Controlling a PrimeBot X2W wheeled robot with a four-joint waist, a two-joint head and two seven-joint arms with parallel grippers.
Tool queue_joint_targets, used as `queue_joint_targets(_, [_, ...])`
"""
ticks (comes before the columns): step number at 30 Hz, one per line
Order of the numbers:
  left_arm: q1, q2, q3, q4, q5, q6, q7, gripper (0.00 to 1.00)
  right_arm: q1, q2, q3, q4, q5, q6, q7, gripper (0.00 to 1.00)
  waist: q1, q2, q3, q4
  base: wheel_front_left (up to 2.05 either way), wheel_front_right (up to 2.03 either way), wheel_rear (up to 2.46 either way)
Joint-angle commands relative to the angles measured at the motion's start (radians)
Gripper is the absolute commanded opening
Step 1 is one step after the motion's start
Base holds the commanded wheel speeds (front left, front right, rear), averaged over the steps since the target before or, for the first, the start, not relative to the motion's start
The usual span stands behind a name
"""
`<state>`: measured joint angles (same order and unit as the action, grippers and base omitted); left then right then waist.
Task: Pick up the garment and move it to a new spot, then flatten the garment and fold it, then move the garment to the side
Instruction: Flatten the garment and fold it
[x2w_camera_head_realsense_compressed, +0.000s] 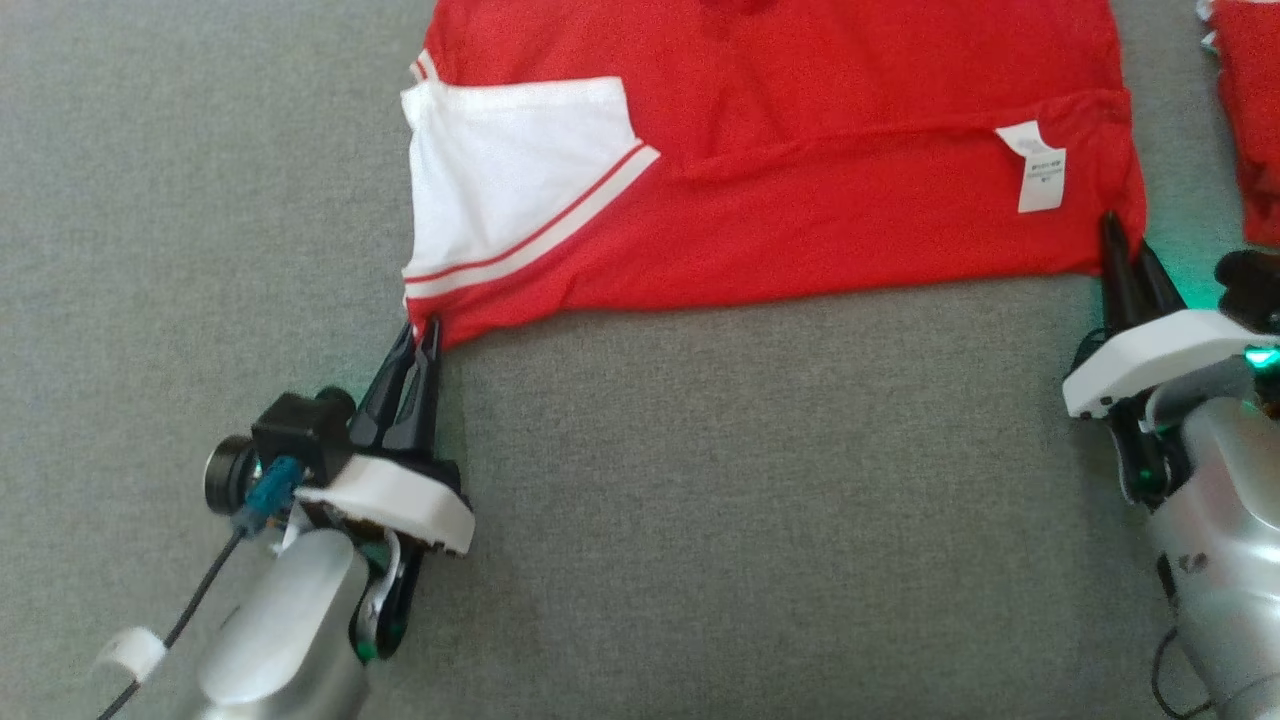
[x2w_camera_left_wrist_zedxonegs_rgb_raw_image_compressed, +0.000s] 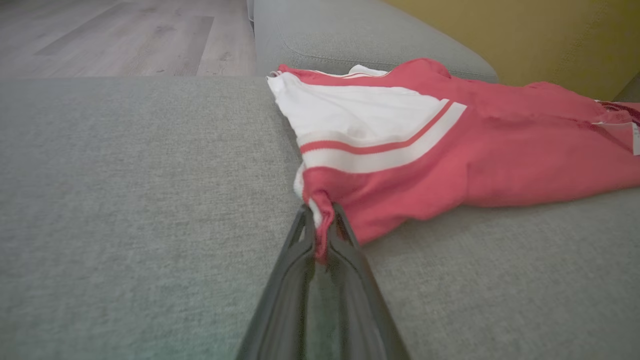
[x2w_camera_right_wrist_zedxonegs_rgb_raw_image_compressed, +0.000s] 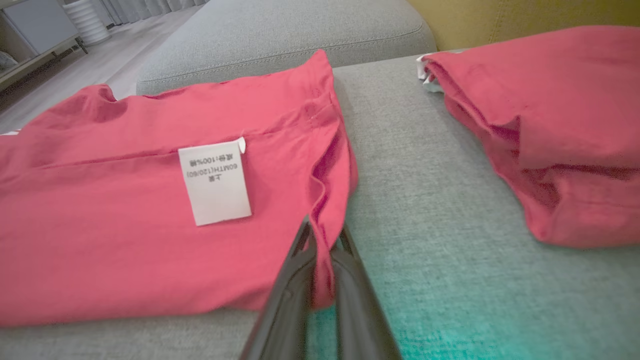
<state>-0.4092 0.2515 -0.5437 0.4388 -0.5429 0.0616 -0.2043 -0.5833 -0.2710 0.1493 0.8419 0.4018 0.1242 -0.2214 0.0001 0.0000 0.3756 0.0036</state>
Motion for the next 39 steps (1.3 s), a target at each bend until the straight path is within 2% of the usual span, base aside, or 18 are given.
queue_joint_targets(1, [0.011,0.032,0.034,-0.028,0.012,0.003,-0.011,0.0,0.014,-0.023,0.016,-0.007,0.01,0.007,-0.008,0.0,-0.0001,0.0,-0.006,-0.003,0.0,0.0,0.0])
queue_joint_targets(8, [0.081,0.065,0.044,-0.124,0.008,0.017,-0.027,0.0,0.068,-0.109,0.078,-0.054,0.133,0.007,-0.017,0.0,-0.0001,0.0,-0.044,-0.005,0.0,0.0,0.0])
queue_joint_targets(15, [0.248,0.105,0.02,-0.277,-0.005,0.037,-0.011,0.0,0.249,-0.204,0.136,-0.181,0.251,0.007,-0.006,0.0,-0.0001,0.0,-0.088,0.002,0.0,0.0,0.0])
queue_joint_targets(20, [0.358,0.137,0.008,-0.361,-0.01,0.069,0.01,0.0,0.36,-0.25,0.139,-0.258,0.268,0.007,-0.007,0.0,-0.0001,0.0,-0.099,0.005,0.0,0.0,0.0])
queue_joint_targets(25, [0.432,0.158,-0.001,-0.425,-0.019,0.086,0.022,0.0,0.464,-0.269,0.098,-0.339,0.266,0.007,0.003,0.0,-0.0001,0.0,-0.1,0.018,0.0,0.0,0.0])
queue_joint_targets(26, [0.44,0.161,-0.002,-0.432,-0.022,0.087,0.026,0.0,0.485,-0.269,0.087,-0.356,0.263,0.007,0.009,0.21,-0.0001,0.0,-0.101,0.02,0.0,0.0,0.0])
queue_joint_targets(27, [0.445,0.161,-0.001,-0.436,-0.025,0.09,0.026,0.0,0.505,-0.267,0.075,-0.372,0.263,0.007,0.018,0.5,-0.0001,0.0,-0.101,0.022,0.0,0.0,0.0])
queue_joint_targets(28, [0.447,0.16,0.002,-0.438,-0.028,0.092,0.025,0.0,0.524,-0.263,0.062,-0.389,0.26,0.007,0.025,1.0,-0.0001,0.0,-0.102,0.024,0.0,0.0,0.0])
queue_joint_targets(29, [0.446,0.159,0.003,-0.438,-0.031,0.093,0.025,0.4,0.54,-0.259,0.05,-0.408,0.256,0.007,0.032,1.0,-0.0001,0.0,-0.102,0.024,0.0,0.0,0.0])
queue_joint_targets(30, [0.442,0.157,0.004,-0.437,-0.034,0.093,0.026,0.97,0.554,-0.254,0.037,-0.426,0.251,0.007,0.038,1.0,-0.0001,0.0,-0.103,0.025,0.0,0.0,0.0])
queue_joint_targets(31, [0.436,0.154,0.007,-0.436,-0.037,0.094,0.028,1.0,0.567,-0.249,0.024,-0.445,0.245,0.007,0.042,1.0,-0.0001,0.0,-0.103,0.025,0.0,0.0,0.0])
queue_joint_targets(35, [0.368,0.158,0.015,-0.447,-0.013,0.098,0.031,1.0,0.593,-0.223,-0.034,-0.532,0.211,0.007,0.045,1.0,-0.0001,0.0,-0.096,0.015,0.0,0.0,0.0])
queue_joint_targets(39, [0.21,0.176,0.019,-0.487,0.031,0.086,0.085,1.0,0.595,-0.189,-0.09,-0.629,0.165,0.007,0.042,1.0,-0.0001,0.0,-0.054,-0.001,0.0,0.0,0.0])
